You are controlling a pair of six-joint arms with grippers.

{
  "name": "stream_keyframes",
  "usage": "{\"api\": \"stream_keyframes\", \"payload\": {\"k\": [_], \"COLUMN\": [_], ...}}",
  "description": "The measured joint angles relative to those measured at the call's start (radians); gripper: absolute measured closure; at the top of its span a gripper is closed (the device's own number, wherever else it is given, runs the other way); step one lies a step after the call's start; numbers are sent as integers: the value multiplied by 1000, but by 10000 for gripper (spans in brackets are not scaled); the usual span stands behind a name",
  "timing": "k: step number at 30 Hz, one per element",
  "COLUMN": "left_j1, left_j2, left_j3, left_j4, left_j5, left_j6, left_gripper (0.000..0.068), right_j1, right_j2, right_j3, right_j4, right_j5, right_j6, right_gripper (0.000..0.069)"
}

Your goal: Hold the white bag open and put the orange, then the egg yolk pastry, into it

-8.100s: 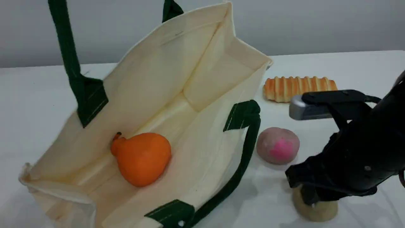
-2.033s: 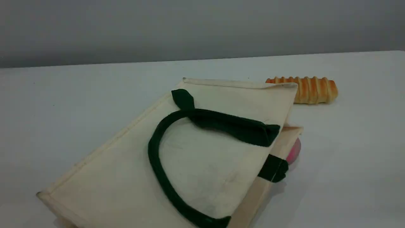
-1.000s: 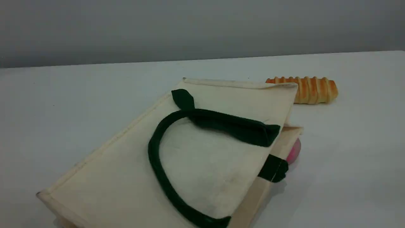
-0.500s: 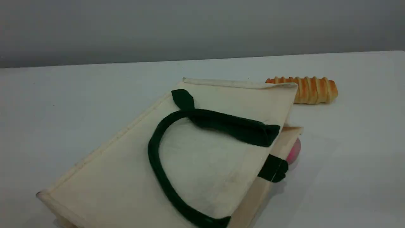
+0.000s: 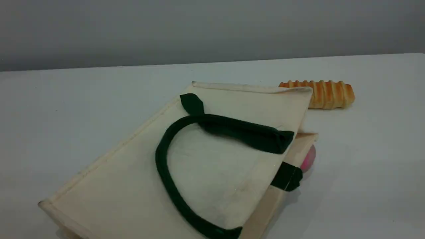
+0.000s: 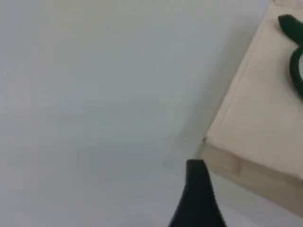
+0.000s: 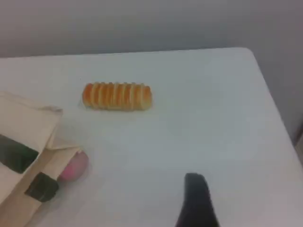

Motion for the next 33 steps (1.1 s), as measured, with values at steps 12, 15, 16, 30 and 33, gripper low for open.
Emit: {"api": "stream_keyframes", "payload": {"k": [12,15,16,30,33], "left_j1": [16,16,16,16,16], "left_j2": [-68,-68,-68,-67,-67], "left_j3": [0,0,0,0,0], "left_j4": [-2,-2,-2,-2,-2], "left_j5": [-1,-2,-2,-3,-3], "left_j6": [-3,-3,-4,-4,-4], "left_gripper": [209,209,209,209,209], "right_j1": [1,1,1,1,1], "right_j2": [0,0,0,0,0], "right_j3": [1,1,1,1,1], "right_j4": [0,0,0,3,3], "right_j5": [0,0,0,0,0], "right_j6": [-1,0,0,-1,-1], "right_gripper": [241,241,241,241,241]}}
